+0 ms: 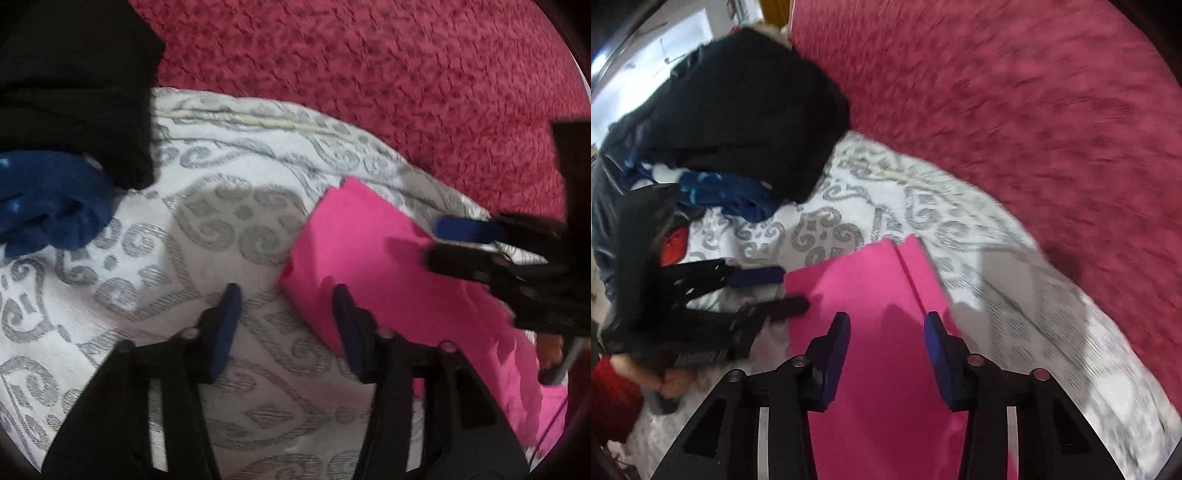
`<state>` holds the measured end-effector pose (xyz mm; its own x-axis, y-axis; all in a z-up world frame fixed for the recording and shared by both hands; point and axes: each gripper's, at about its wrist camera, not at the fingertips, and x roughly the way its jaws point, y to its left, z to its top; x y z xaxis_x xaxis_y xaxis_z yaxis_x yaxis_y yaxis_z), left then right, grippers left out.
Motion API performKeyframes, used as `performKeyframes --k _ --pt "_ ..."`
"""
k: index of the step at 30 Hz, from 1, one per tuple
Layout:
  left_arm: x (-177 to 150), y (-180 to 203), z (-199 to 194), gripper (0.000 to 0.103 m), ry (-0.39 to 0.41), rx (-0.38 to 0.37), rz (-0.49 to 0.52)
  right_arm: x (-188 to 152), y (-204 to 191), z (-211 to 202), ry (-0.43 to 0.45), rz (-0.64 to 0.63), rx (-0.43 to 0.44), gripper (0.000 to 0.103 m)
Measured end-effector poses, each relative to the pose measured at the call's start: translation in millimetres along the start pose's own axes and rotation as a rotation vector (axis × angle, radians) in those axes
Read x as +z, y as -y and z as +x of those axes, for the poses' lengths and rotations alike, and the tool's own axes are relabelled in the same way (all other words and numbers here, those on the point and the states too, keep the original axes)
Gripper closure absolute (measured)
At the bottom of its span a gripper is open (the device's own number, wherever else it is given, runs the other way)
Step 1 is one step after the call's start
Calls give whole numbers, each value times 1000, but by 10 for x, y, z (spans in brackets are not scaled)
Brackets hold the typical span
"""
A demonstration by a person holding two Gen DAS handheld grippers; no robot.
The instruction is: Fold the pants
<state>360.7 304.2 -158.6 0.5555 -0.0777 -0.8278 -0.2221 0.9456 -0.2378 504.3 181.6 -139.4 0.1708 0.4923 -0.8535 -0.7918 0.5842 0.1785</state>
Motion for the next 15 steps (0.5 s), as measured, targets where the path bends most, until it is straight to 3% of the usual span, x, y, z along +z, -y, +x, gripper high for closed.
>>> performKeyframes --k 2,8,9,10,15 --pt "-16 6 -7 65 3 11 5 61 -33 199 -40 -17 -18 61" --pt "-15 -40 -38 94 -15 -90 -40 26 12 264 -62 -3 -1 63" --pt "-4 -48 -36 97 -12 -106 -44 14 17 264 -71 0 3 90" --pt "0 -40 -62 98 5 -114 -39 11 22 264 -82 4 3 102" --pt "27 18 -207 99 56 -116 -9 71 30 74 -28 19 -5 101"
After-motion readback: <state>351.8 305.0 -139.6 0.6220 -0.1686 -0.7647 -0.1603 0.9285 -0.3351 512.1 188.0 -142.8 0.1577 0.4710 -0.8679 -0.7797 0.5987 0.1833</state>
